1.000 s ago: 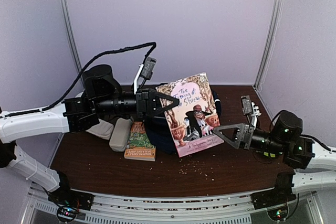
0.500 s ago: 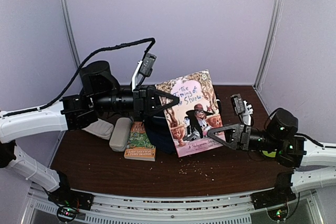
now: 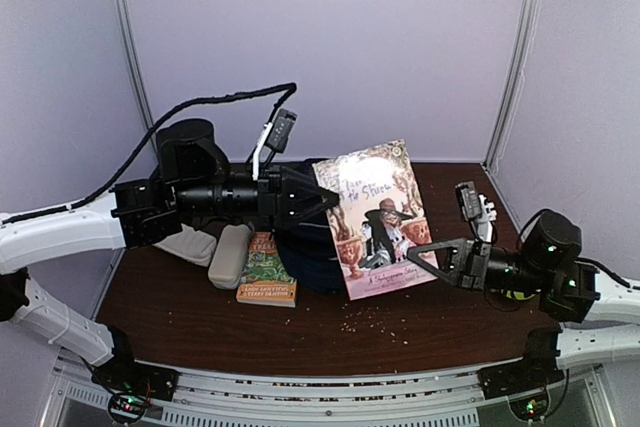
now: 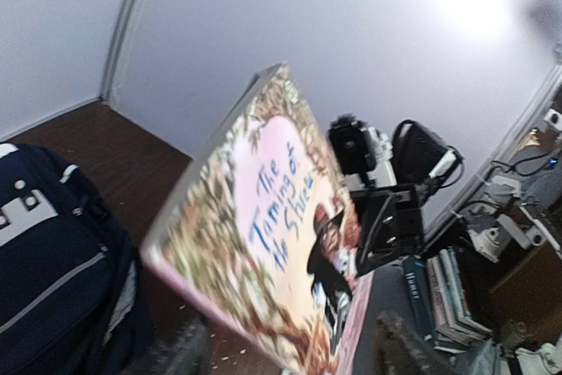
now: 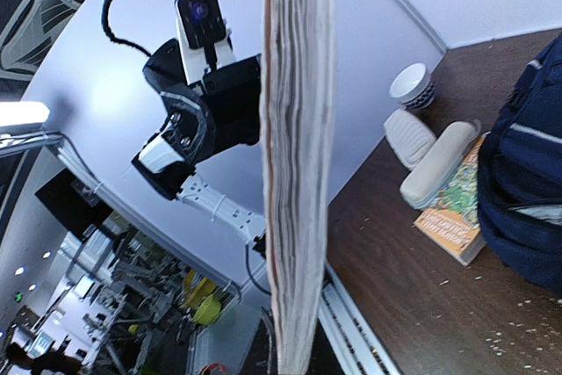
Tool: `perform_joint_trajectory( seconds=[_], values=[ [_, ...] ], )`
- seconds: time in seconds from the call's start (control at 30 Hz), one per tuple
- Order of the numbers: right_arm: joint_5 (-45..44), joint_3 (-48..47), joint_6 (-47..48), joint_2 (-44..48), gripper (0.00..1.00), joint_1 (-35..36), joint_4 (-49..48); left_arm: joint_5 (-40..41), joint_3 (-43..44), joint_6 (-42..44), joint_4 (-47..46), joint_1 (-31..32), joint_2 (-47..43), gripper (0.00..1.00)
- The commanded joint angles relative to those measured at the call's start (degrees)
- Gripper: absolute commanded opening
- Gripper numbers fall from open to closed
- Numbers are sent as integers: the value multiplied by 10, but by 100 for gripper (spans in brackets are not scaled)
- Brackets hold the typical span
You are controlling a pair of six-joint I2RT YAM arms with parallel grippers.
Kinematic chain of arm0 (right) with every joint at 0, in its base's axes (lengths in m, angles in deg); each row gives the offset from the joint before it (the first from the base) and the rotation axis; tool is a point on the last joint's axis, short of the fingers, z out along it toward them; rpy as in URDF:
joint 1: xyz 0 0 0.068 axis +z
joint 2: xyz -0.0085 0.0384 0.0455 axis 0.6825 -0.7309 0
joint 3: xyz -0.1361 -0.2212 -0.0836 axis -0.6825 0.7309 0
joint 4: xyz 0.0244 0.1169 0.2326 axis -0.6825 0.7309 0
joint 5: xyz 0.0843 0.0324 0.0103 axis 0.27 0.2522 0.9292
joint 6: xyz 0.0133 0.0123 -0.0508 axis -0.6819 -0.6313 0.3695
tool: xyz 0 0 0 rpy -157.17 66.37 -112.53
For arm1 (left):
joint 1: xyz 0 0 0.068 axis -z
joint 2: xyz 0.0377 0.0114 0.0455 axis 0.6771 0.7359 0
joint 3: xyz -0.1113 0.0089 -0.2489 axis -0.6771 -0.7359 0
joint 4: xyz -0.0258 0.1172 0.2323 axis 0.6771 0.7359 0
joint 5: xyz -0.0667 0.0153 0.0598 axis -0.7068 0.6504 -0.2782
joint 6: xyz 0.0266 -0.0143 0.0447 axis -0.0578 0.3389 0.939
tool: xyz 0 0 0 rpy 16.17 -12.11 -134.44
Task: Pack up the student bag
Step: Pick up the book from the center of the board.
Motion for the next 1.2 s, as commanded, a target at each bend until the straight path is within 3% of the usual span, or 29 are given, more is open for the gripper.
perform_joint_trajectory(
  seconds=[0.0,0.13,0.27,0.47,0.67,0.93,1.17],
  values=[
    [-166,-12,37,73,0,-2,131,154,10,104,122,-9,-39,94],
    [-269,-24,43,103,0,-2,265,303,15,195,229,-9,-34,98],
    [-308,-28,35,101,0,-2,328,393,61,299,315,-8,47,97],
    [-325,-21,20,121,0,-2,364,422,193,433,411,26,239,90],
    [-336,-2,-4,181,0,-3,396,410,324,469,433,45,384,87],
    [-341,13,-22,244,0,-3,420,413,401,472,435,45,465,86],
    [-332,17,-25,245,0,-3,411,387,422,457,432,30,484,74]
  ],
)
